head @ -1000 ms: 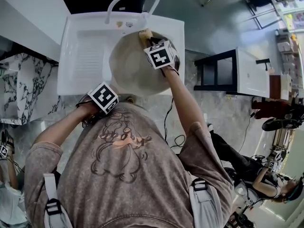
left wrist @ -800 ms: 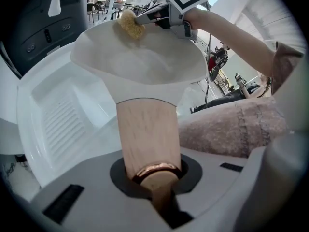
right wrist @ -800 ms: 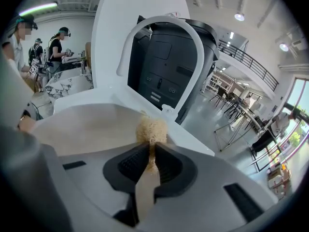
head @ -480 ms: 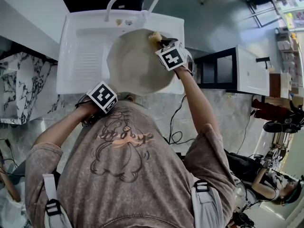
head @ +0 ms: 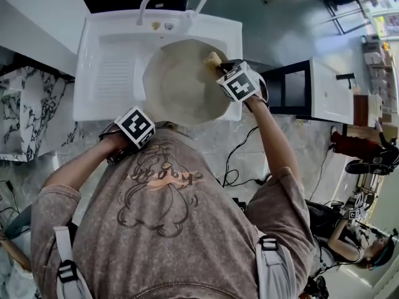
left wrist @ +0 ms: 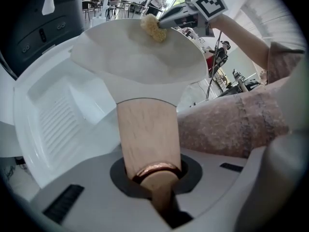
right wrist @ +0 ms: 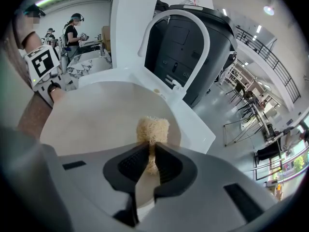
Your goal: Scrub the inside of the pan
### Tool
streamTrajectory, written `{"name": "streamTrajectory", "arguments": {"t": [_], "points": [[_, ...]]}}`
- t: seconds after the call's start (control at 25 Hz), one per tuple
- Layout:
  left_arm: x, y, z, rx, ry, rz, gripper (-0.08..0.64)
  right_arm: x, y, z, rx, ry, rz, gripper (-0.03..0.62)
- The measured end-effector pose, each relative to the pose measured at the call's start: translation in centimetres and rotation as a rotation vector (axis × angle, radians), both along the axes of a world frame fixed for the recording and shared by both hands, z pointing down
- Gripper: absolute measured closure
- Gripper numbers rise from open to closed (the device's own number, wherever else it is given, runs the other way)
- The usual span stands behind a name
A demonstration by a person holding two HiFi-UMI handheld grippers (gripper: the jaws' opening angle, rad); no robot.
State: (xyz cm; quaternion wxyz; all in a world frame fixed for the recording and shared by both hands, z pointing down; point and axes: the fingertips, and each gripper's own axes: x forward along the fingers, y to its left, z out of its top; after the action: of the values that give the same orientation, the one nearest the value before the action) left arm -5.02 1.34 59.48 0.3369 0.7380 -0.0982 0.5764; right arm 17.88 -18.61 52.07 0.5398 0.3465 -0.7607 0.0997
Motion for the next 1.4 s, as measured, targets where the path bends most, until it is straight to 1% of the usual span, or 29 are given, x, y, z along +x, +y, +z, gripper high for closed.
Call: {"name": "streamTrajectory", "arguments": {"t": [0.08,0.24,0.56,0.76,1.0,1.12,1.32,1.4], "points": [[0.1,0.1,0.0,-0.008,0.003,0.0,0.523,0.5,1.3,0.0,-0.03,0.017,-0.02,0.54],[0.1,0.2,-0.1,-0.01,0.001,-0.005,0.523,0.6,4.1,0.3,-0.092,0.023,-0.058,0.54],[0.4,0.0,0.0,-0.018,0.002,-0.013,0.523,-0.9,8.3,1.2,-0.191,-0.016,-0.099,0.54],[0.5,0.0,0.1,-0.025,0.002,-0.015,0.523,-2.9,11.0,1.4,-0.228,-0.01,-0.175,0.541],[1.0,0.1,0.0,-0.017,0.006,-0.006,0.522,-6.4,14.0,1.6,-0.279,-0.005,-0.308,0.541],[0.9,0.3,0.0,-0.022,0.001,0.0,0.522,-8.1,14.8,1.7,-0.308,-0.054,-0.339,0.54],[1.1,0.6,0.0,-0.025,0.008,0.002,0.522,-10.3,15.4,1.9,-0.346,-0.135,-0.345,0.54],[1.1,0.8,0.0,-0.03,0.005,0.003,0.522,-11.5,15.5,2.1,-0.36,-0.164,-0.363,0.541]]}}
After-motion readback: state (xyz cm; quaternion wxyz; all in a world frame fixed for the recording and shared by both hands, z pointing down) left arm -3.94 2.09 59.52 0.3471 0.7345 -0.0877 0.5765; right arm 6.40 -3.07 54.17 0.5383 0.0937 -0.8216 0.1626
